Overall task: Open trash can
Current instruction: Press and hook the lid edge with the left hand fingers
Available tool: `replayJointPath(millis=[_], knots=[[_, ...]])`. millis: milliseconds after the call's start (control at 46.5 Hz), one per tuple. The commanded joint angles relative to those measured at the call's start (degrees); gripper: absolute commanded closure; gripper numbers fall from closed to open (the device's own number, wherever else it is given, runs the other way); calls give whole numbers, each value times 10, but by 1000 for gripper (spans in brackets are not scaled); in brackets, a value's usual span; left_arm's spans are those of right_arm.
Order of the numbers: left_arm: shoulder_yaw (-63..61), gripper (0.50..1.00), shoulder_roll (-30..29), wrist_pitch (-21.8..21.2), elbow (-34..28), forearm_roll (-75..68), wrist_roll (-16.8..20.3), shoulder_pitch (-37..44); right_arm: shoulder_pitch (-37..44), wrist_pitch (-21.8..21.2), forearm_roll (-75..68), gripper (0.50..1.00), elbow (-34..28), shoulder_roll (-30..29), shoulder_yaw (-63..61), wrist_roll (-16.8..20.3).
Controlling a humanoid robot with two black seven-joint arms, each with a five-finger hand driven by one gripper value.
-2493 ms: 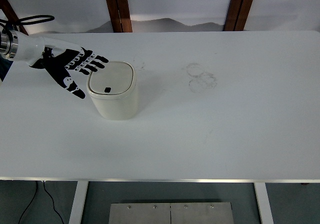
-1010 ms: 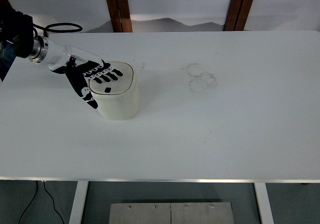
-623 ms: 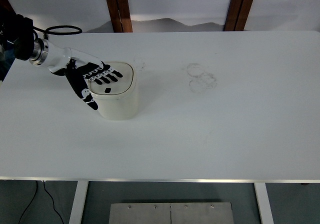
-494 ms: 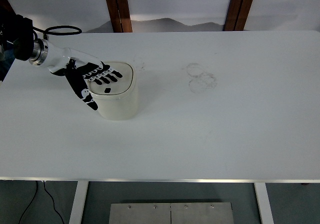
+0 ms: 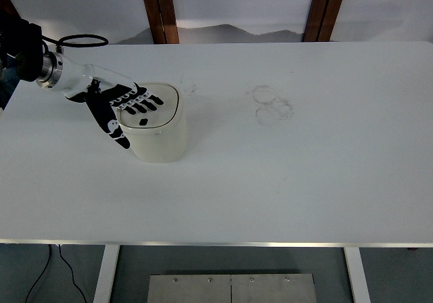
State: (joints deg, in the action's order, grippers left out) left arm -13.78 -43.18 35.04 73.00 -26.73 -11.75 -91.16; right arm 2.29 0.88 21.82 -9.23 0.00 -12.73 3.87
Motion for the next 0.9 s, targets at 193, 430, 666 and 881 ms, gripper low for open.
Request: replayJointPath(millis=[193, 430, 666, 881], knots=[[2, 500, -3, 0, -7, 8, 1, -18, 0, 0, 0, 505, 0, 0, 0, 0], [2, 500, -3, 0, -7, 9, 1, -21, 0, 0, 0, 505, 0, 0, 1, 0], [2, 500, -1, 0, -6, 9, 1, -23, 0, 0, 0, 505, 0, 0, 1, 0], [2, 500, 4, 0, -5, 9, 1, -29, 0, 0, 0, 505, 0, 0, 0, 0]])
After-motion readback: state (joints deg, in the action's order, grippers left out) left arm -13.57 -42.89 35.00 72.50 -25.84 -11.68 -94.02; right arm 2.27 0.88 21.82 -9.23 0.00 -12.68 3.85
